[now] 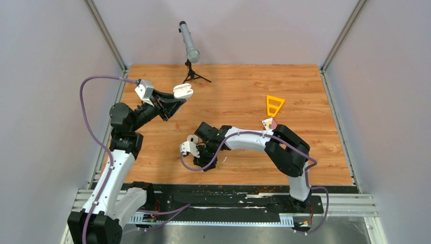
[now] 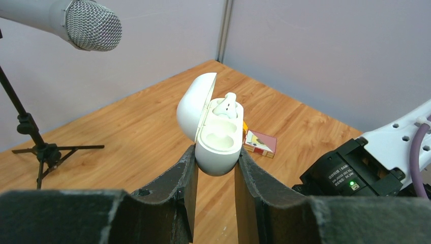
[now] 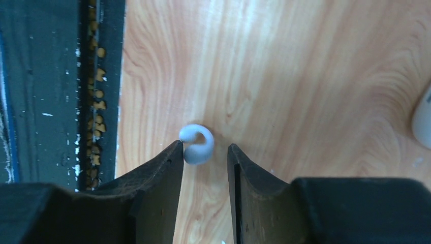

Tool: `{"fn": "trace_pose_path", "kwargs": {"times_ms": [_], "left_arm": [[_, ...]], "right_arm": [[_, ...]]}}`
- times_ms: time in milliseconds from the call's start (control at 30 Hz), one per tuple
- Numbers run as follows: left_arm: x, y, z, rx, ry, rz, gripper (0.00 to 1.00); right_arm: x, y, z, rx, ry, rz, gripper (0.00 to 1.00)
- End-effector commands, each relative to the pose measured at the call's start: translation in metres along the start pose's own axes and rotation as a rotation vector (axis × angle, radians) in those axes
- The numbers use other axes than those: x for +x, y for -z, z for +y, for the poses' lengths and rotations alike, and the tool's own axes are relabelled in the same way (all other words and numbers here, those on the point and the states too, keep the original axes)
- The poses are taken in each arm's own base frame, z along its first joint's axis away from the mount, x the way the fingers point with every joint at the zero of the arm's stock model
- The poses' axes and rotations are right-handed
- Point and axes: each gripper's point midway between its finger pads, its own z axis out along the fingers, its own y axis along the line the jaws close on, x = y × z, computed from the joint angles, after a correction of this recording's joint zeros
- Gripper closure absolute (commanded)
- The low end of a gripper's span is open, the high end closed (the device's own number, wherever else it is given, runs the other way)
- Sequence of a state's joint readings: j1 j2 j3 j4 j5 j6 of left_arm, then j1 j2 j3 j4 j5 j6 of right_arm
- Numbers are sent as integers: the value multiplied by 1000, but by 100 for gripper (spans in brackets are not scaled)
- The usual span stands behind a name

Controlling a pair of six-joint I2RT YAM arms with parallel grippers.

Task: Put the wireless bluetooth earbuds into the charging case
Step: Pick up the earbud from the center of the board.

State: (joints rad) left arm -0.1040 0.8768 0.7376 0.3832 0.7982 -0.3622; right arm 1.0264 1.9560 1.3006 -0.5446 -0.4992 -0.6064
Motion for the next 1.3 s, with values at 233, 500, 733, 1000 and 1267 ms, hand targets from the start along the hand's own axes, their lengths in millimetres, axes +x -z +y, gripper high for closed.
{"fn": "trace_pose_path", "kwargs": {"times_ms": [233,500,733,1000,1267], "left_arm": [[-5,3,-2,-7,-16,-18,100],[-4,3,-1,-6,-15,-16,100],[-3,1,0,-6,0,-17,100],[-2,1,1,-8,1,-16,100],[-1,0,2,-8,5,-13,100]], "right_arm": [[-12,-10,4,-63,31,-22,64],[-12,5,2,-107,-30,-51,64],[-30,29,7,-215,-52,-148,62],[-24,21,-11,-150,-46,-116,65],[-21,13,-25,-112,-31,-94,67]]}}
